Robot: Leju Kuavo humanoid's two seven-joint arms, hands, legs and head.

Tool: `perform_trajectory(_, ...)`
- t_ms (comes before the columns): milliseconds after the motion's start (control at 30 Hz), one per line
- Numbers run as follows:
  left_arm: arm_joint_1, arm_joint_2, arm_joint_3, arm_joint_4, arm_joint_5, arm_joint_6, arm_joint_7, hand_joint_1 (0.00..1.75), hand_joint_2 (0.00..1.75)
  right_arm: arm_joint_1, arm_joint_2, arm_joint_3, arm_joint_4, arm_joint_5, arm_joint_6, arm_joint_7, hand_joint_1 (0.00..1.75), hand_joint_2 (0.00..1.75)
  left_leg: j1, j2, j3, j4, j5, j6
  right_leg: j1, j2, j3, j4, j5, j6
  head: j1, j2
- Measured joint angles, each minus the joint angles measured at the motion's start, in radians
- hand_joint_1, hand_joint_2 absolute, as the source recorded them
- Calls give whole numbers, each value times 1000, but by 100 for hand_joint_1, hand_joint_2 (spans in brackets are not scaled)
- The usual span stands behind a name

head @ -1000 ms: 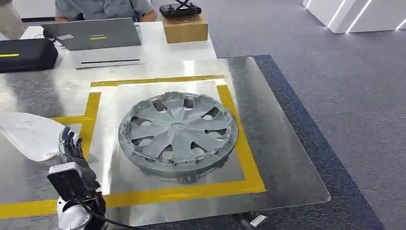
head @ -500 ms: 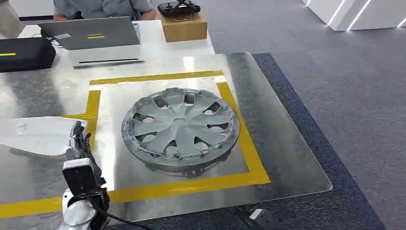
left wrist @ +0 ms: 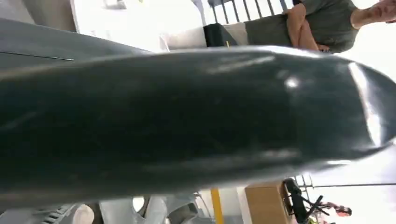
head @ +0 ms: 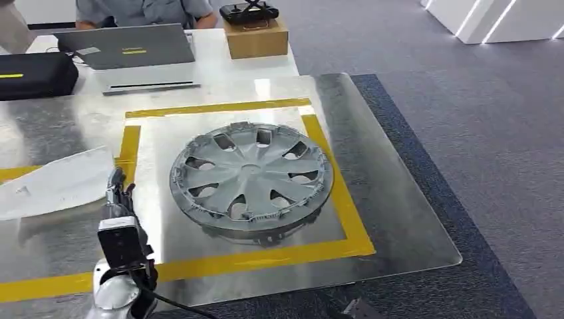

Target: Take the parts from the cabinet and place them on the table.

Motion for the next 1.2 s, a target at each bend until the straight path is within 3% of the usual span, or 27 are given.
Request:
perform_trajectory(267, -20, -7, -12, 13, -16, -8, 2, 0, 0, -17, 0, 52, 99, 1, 83, 5, 0, 0, 0, 0, 1, 0, 0, 0, 0, 0, 1, 0, 0, 0, 0, 0)
perform_trajectory(467, -37, -10, -27, 43, -16, -11, -3, 0, 0, -20, 0, 76, 189, 6, 56, 78, 0, 0, 0, 0, 1, 0, -1, 0, 0, 0, 1, 0, 0, 0, 0, 0)
perform_trajectory(533, -43, -10, -29, 52, -15, -13, -4, 0, 0, -24, 0, 79, 206, 10, 30, 157, 0, 0, 0, 0, 1, 0, -1, 0, 0, 0, 1, 0, 0, 0, 0, 0)
perform_trajectory(667, -72, -13, -50, 99, 1, -14, -12, 0, 0, -27, 0, 90, 245, 29, -15, 418, 0, 0, 0, 0, 2, 0, -1, 0, 0, 0, 2, 0, -1, 1, 0, 0)
perform_trajectory(833, -99, -16, -73, 140, 20, 2, -16, 0, 0, -20, 0, 91, 272, 7, 1, 583, 0, 0, 0, 0, 2, 0, -1, 0, 0, 0, 2, 0, -1, 1, 0, 0)
perform_trajectory(1200, -103, -16, -77, 145, 18, 16, -24, 0, 0, -20, 0, 87, 281, -13, 10, 602, 0, 0, 0, 0, 2, 0, -1, 0, 0, 0, 2, 0, -1, 1, 0, 0)
